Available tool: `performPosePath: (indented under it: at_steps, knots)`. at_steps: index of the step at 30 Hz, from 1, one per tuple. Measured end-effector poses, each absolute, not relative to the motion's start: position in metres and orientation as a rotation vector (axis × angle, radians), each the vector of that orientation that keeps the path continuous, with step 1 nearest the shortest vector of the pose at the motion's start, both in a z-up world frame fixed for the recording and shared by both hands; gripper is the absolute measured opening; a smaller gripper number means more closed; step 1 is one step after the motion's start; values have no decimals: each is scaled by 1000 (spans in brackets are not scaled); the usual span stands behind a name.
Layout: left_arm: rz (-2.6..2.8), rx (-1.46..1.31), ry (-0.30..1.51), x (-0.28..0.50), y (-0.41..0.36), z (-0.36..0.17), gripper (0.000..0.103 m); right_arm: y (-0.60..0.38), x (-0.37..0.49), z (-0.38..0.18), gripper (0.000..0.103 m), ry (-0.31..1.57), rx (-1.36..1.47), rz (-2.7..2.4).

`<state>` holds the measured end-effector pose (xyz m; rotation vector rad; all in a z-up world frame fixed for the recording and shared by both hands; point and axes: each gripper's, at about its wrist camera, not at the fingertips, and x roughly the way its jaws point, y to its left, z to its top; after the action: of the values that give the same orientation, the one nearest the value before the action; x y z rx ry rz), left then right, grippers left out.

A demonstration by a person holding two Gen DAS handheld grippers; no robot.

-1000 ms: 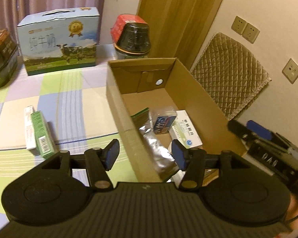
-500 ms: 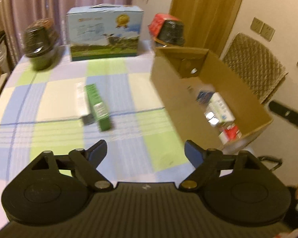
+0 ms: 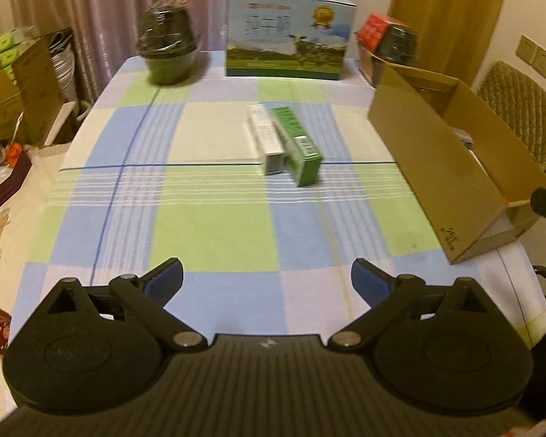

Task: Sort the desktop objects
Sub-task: 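Withdraw both open tools back over the table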

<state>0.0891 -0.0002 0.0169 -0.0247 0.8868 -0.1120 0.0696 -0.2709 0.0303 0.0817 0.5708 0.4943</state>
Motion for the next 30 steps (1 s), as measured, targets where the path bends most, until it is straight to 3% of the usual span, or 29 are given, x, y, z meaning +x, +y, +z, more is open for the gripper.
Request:
performPosePath:
  at_steps: [30]
  knots:
    - [-91, -21, 889, 119, 24, -9, 98, -204, 92, -4, 84, 646, -34, 589]
